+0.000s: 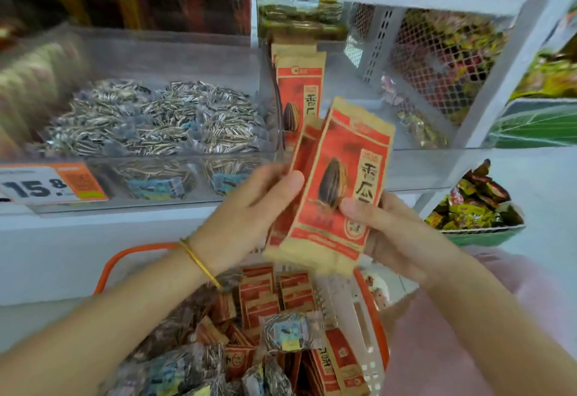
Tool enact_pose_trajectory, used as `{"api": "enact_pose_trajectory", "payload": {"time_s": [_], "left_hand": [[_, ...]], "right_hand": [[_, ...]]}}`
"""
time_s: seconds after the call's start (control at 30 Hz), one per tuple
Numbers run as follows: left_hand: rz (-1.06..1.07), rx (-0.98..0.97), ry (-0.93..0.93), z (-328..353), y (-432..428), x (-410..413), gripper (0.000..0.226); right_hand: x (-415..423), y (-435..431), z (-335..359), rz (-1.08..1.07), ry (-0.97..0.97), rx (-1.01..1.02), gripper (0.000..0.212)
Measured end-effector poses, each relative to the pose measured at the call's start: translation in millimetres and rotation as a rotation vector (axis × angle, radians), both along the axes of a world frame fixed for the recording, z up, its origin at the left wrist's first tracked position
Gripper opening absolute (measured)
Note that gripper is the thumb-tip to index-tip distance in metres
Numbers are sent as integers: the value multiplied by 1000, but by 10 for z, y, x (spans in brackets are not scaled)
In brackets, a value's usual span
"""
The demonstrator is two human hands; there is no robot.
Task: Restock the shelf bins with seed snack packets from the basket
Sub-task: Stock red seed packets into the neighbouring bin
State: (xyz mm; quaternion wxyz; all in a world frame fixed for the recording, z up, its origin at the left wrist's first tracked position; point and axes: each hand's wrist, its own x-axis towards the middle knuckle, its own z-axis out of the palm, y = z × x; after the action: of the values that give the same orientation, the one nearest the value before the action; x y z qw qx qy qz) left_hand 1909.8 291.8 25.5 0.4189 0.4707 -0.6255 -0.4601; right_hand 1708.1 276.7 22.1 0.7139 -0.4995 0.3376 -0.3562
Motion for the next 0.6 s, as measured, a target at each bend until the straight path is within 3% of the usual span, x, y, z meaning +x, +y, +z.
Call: {"api": "enact_pose_trajectory", "payload": {"time_s": [0.07,0.13,0.23,0.3,0.4,0.53,0.6], "left_hand": [[108,-233,-106,236,-208,8,41],[208,-456,-402,385,-474,25,54],[242,-532,-680,493,-789,20,63],[195,-481,-701,494,-881,-6,65],[153,-462,-716,415,-970,-4,63],[160,-477,-745,334,-1008,18,76],[161,-489,-729,325,-998,10,79]], "right_hand": [[-100,-237,307,-66,-27,-108,80],[-97,-548,541,-136,42,-247,82],[-8,-995,701,-192,164,-367,82],[43,-1256,659,-171,243,-368,69],[132,-1452,477,-137,326,-297,79],[263,-1528,305,-155,863,-483,77],[306,-1537,328,-191,974,-463,76]]}}
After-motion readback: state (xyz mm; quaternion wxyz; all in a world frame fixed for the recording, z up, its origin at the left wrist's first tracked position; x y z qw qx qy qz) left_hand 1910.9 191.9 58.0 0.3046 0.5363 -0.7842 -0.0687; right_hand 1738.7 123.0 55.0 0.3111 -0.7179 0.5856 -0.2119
